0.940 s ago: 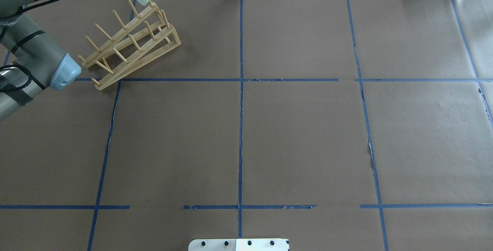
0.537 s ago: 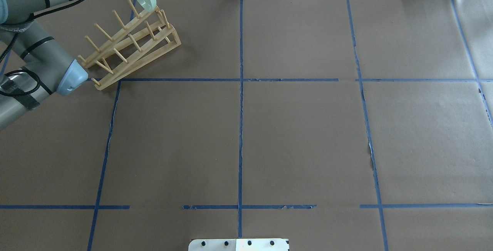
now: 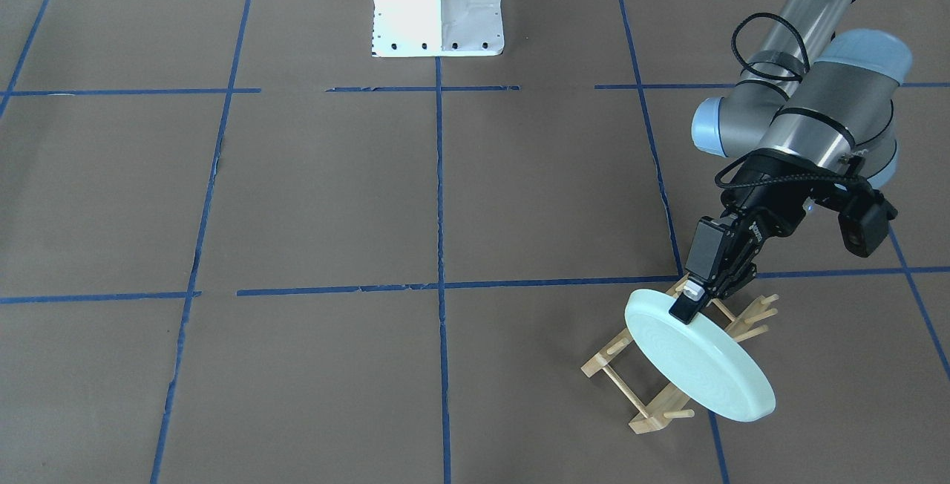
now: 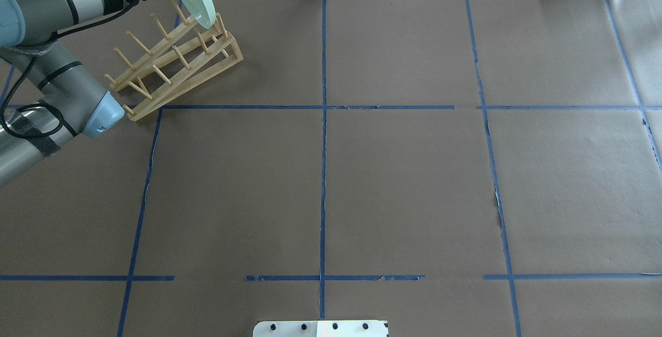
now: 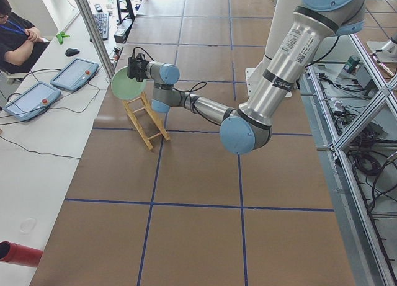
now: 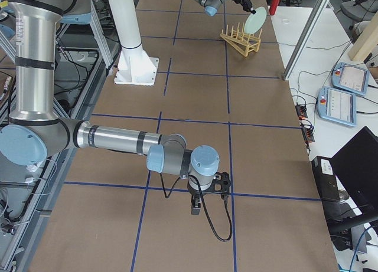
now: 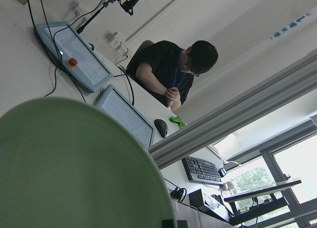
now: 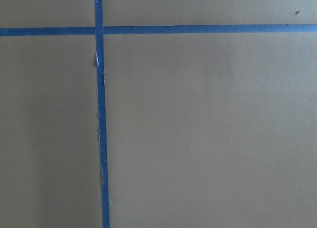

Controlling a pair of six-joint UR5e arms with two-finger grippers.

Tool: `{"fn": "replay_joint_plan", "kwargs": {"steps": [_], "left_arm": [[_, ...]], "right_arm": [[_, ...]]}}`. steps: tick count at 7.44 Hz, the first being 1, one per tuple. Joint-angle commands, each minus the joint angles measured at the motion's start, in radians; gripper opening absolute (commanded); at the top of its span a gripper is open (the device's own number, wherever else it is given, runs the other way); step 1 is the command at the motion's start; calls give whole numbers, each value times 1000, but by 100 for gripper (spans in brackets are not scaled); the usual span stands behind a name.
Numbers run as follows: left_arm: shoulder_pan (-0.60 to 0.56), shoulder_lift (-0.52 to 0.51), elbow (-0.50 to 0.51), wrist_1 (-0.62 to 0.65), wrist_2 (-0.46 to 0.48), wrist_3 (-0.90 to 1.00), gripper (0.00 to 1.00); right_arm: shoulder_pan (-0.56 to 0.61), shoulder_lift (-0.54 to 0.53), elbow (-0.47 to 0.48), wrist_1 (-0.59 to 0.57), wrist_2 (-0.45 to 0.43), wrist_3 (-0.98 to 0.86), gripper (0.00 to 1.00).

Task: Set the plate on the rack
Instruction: 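Tilt the plate upright with the left gripper above the rack slots, then lower the upright plate into the rack slot with the left gripper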

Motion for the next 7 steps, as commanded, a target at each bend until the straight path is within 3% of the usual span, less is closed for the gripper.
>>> {"fn": "replay_joint_plan", "kwargs": {"steps": [1,7], "left_arm": [[6,1,16,-3,2,-1,0],[11,-7,70,-1,9,-1,0]], "right_arm": [[-1,0,0,0,0,0,100],[-1,0,0,0,0,-1,100]]}}
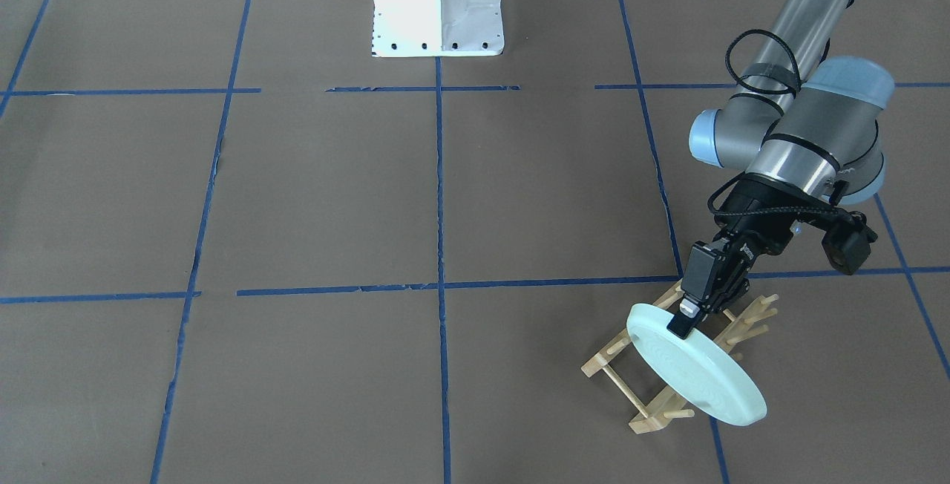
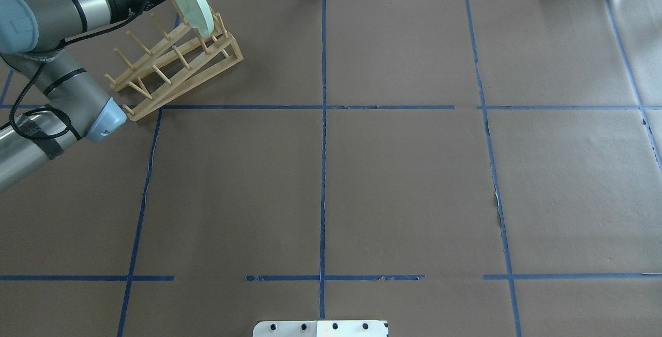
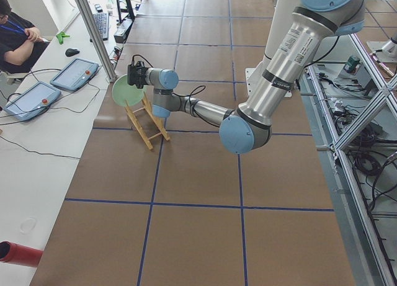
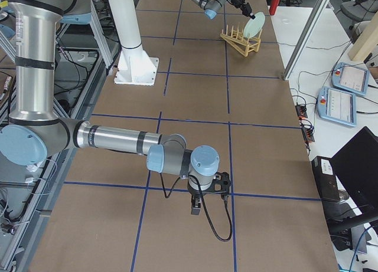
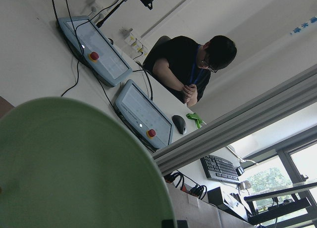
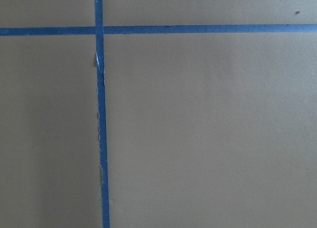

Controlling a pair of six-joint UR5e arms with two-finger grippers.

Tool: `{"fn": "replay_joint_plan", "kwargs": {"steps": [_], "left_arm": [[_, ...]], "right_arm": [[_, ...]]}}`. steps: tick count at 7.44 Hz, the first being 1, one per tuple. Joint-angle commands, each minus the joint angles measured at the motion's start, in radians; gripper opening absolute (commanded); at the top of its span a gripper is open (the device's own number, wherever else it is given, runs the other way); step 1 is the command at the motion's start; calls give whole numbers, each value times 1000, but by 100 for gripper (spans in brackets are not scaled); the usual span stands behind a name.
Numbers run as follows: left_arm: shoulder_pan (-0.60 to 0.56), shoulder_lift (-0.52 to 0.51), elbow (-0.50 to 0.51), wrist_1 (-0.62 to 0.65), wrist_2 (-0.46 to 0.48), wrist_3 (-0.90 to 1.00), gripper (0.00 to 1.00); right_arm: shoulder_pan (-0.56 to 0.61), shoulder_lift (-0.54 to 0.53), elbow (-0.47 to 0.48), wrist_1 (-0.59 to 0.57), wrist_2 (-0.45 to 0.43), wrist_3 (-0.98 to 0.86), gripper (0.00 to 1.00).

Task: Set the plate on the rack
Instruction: 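Lower the upright plate into the rack slot with the left gripper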

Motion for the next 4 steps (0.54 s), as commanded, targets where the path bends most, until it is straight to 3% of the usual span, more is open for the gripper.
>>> {"fn": "replay_joint_plan", "kwargs": {"steps": [1,2,4], "left_arm": [[1,-1,12,2,0,0,67],[2,-2,20,2,14,0,100],[2,-2,22,1,14,0,100]], "right_arm": [[-1,0,0,0,0,-1,100],[-1,0,0,0,0,1,100],[-1,0,0,0,0,-1,100]]}}
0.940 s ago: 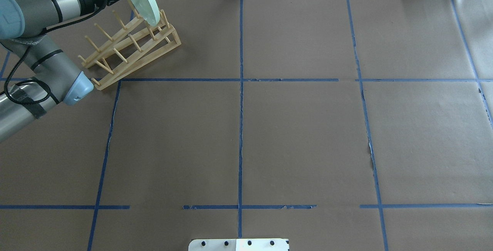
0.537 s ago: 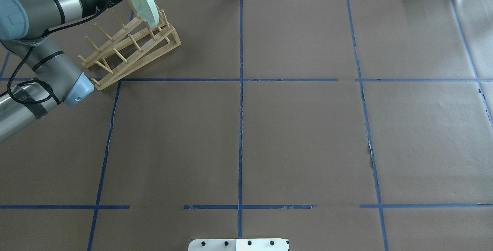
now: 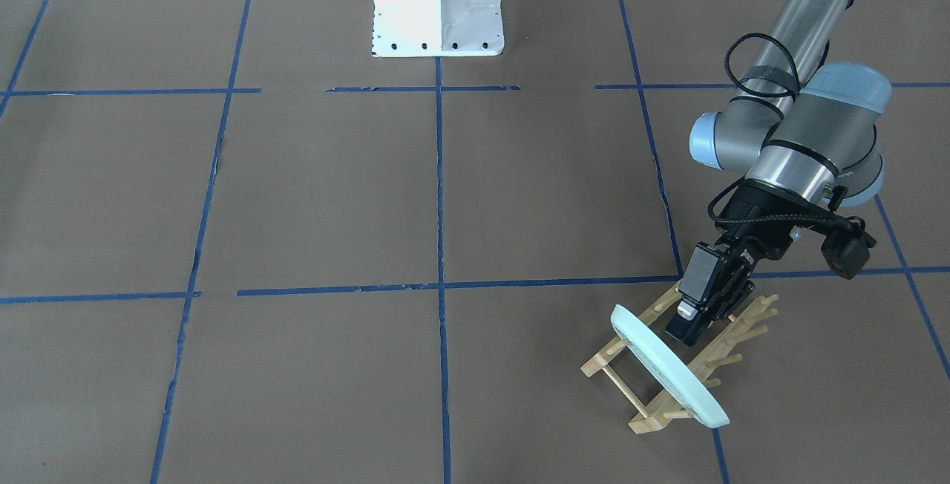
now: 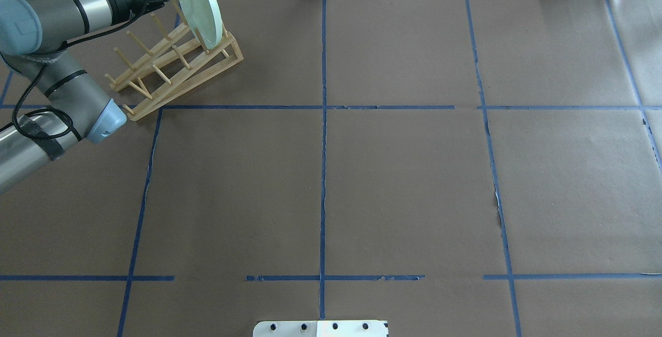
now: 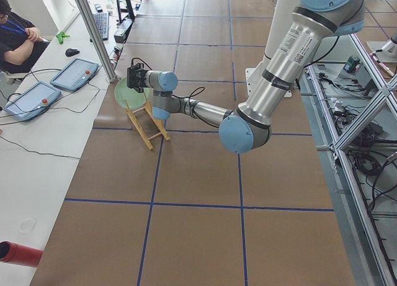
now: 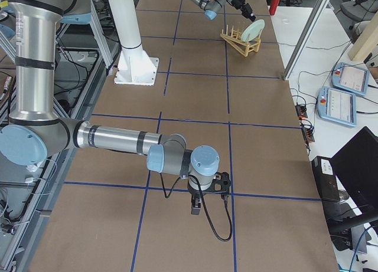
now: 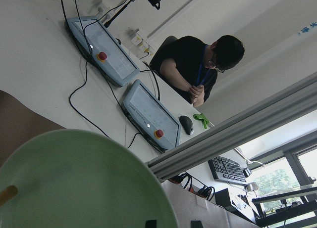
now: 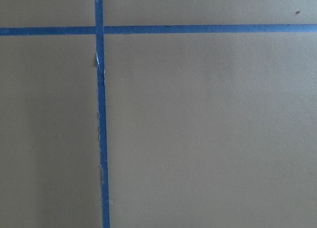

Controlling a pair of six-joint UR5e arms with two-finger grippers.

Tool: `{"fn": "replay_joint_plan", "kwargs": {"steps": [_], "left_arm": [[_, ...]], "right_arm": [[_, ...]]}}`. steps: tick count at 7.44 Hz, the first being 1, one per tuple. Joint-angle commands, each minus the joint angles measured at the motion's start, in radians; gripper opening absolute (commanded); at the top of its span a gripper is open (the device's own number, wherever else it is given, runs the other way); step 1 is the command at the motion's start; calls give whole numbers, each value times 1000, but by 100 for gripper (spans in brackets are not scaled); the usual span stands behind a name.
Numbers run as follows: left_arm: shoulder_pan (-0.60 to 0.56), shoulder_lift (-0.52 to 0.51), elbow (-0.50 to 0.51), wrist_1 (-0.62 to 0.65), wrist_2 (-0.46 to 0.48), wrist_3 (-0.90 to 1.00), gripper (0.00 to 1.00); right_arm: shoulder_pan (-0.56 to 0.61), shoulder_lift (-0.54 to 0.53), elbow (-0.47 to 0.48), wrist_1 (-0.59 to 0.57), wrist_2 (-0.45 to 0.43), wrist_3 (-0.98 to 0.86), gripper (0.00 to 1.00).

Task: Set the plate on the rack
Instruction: 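Lower the upright plate into the rack slot with the left gripper, then open the left gripper and withdraw it away from the plate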

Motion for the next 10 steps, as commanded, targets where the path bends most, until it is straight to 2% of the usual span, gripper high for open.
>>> {"fn": "replay_joint_plan", "kwargs": {"steps": [1,3,4,5,7,9,10], "left_arm": [[0,1,2,0,0,0,100],[-20,4,0,10,-9,93,100],[-47,13,-7,14,-46,113,100],[-85,39,-49,93,-131,148,100],[-141,98,-235,373,-242,335,100],[-228,223,-419,561,-374,530,100],[-243,284,-481,633,-376,643,100]], "right_arm": [[0,0,0,0,0,0,100],[0,0,0,0,0,1,100],[1,0,0,0,0,1,100],[0,0,0,0,0,1,100],[1,0,0,0,0,1,100],[0,0,0,0,0,1,100],[0,0,0,0,0,1,100]]}}
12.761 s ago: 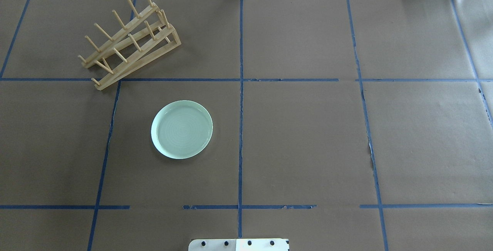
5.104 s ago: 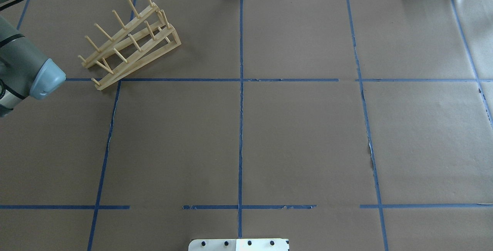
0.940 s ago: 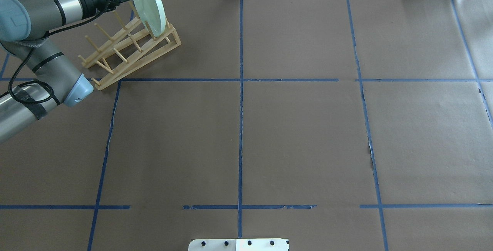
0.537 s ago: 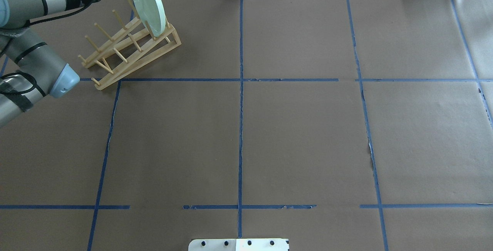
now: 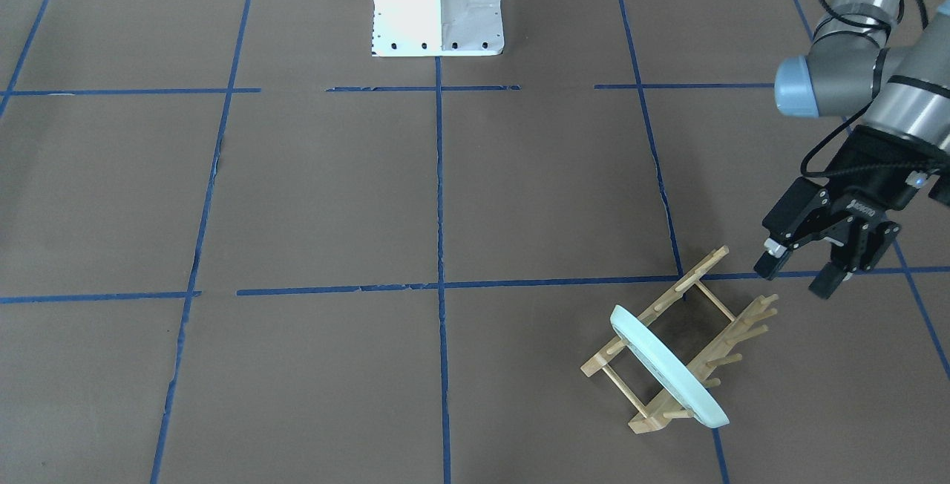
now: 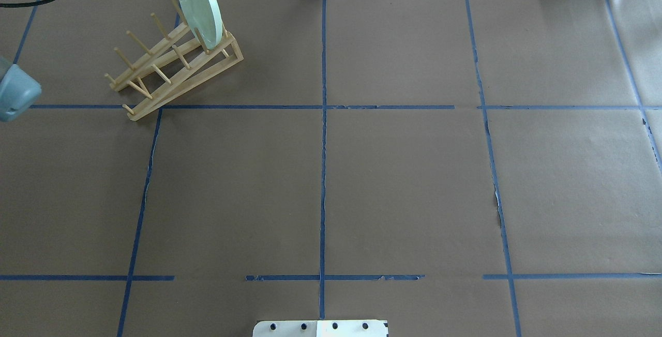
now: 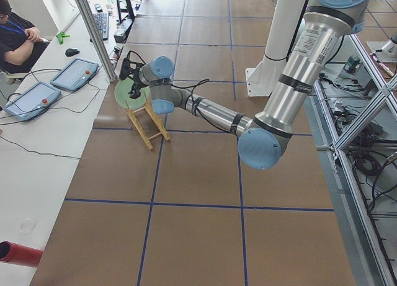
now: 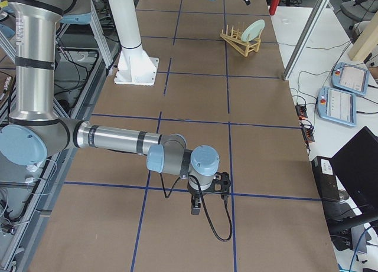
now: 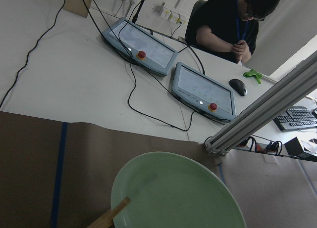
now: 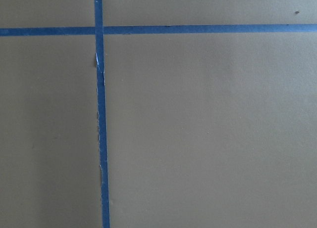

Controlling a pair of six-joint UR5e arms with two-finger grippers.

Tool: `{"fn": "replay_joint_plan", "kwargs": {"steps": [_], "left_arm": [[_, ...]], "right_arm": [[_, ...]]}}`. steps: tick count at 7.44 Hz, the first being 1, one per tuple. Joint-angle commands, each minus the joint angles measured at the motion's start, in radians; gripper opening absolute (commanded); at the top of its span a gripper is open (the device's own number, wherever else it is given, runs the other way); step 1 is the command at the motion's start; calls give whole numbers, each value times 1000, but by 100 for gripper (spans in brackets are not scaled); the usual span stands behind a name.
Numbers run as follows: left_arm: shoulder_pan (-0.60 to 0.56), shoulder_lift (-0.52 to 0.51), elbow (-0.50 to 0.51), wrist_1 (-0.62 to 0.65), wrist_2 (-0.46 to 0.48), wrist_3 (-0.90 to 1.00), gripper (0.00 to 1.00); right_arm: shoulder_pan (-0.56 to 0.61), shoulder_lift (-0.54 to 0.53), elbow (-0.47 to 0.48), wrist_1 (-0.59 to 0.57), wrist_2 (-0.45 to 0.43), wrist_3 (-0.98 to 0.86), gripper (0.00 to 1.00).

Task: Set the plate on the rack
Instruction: 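Open the left gripper and withdraw it away from the plate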

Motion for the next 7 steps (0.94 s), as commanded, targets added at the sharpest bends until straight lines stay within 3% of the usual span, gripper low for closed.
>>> {"fn": "replay_joint_plan", "kwargs": {"steps": [1,3,5,6,7], "left_arm": [[-52,127,-133,205,-32,273,100],[-93,175,-175,391,-32,529,100],[-126,158,-174,672,-34,784,100],[-186,111,-154,818,-53,878,100],[-207,116,-151,881,-102,883,100]], "right_arm": [[-1,0,0,0,0,0,100],[-1,0,0,0,0,0,100],[-1,0,0,0,0,0,100],[-1,0,0,0,0,0,100],[-1,0,0,0,0,0,100]]}}
